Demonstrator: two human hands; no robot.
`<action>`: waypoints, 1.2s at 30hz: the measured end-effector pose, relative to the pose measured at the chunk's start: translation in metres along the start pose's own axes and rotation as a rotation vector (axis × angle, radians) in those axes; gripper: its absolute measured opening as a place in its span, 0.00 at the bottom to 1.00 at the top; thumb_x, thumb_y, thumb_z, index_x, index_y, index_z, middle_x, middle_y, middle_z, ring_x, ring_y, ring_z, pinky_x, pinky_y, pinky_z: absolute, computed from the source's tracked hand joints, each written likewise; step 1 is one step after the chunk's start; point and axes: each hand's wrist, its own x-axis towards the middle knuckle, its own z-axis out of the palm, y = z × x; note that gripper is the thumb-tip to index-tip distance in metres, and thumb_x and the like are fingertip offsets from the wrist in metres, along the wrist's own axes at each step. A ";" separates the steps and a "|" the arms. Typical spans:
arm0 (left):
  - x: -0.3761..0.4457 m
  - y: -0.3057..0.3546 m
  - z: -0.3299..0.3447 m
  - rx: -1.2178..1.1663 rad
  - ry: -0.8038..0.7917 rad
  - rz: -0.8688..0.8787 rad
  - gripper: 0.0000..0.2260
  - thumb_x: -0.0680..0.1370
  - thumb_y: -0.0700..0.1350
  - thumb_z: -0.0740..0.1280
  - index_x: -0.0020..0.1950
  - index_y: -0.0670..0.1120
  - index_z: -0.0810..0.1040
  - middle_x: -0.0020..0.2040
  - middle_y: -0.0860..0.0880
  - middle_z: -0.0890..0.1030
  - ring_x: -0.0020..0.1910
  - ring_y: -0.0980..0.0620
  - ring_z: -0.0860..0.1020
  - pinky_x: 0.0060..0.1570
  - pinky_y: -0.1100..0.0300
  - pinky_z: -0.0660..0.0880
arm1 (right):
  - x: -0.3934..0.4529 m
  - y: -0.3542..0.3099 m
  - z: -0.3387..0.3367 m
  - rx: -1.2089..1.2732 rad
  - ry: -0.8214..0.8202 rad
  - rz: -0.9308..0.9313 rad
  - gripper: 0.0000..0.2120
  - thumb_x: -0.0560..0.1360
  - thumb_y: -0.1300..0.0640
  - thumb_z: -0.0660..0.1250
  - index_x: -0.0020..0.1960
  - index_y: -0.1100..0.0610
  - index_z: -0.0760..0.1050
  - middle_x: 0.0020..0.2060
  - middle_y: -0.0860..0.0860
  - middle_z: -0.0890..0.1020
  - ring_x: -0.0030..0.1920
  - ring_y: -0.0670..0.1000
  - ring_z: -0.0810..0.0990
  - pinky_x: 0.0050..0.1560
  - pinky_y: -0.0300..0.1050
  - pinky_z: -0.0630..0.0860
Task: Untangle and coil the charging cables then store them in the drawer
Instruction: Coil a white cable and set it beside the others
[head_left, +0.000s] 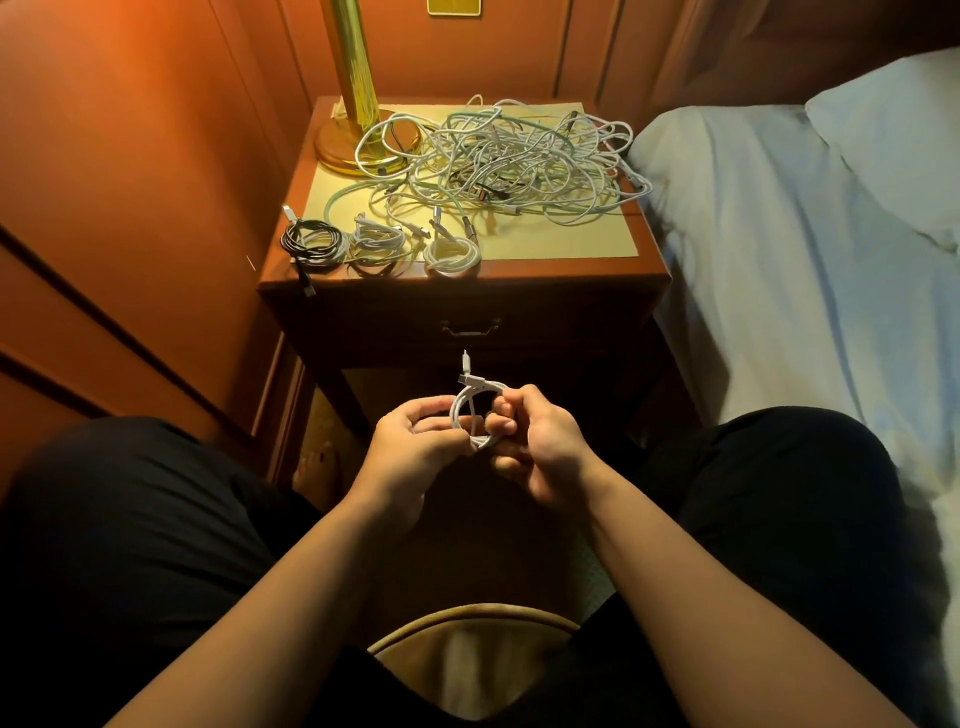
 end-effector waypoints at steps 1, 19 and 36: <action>0.001 0.000 0.000 -0.033 -0.012 -0.034 0.14 0.74 0.28 0.70 0.57 0.39 0.82 0.47 0.42 0.87 0.51 0.45 0.85 0.57 0.52 0.80 | 0.001 0.002 0.001 -0.042 0.009 -0.004 0.18 0.86 0.53 0.51 0.38 0.52 0.65 0.29 0.47 0.66 0.24 0.43 0.64 0.25 0.37 0.56; 0.006 0.001 -0.009 0.114 -0.324 -0.138 0.15 0.70 0.39 0.77 0.56 0.39 0.84 0.55 0.41 0.85 0.58 0.42 0.84 0.63 0.44 0.77 | 0.002 0.006 0.000 -0.035 0.051 0.088 0.22 0.87 0.51 0.53 0.38 0.56 0.72 0.27 0.47 0.69 0.25 0.44 0.61 0.25 0.37 0.55; -0.005 -0.010 0.007 0.833 -0.239 0.346 0.17 0.84 0.50 0.65 0.38 0.45 0.79 0.26 0.53 0.71 0.25 0.58 0.66 0.27 0.63 0.63 | 0.032 0.010 -0.023 -0.283 0.345 0.006 0.19 0.83 0.42 0.65 0.50 0.58 0.80 0.26 0.45 0.69 0.25 0.44 0.65 0.23 0.38 0.60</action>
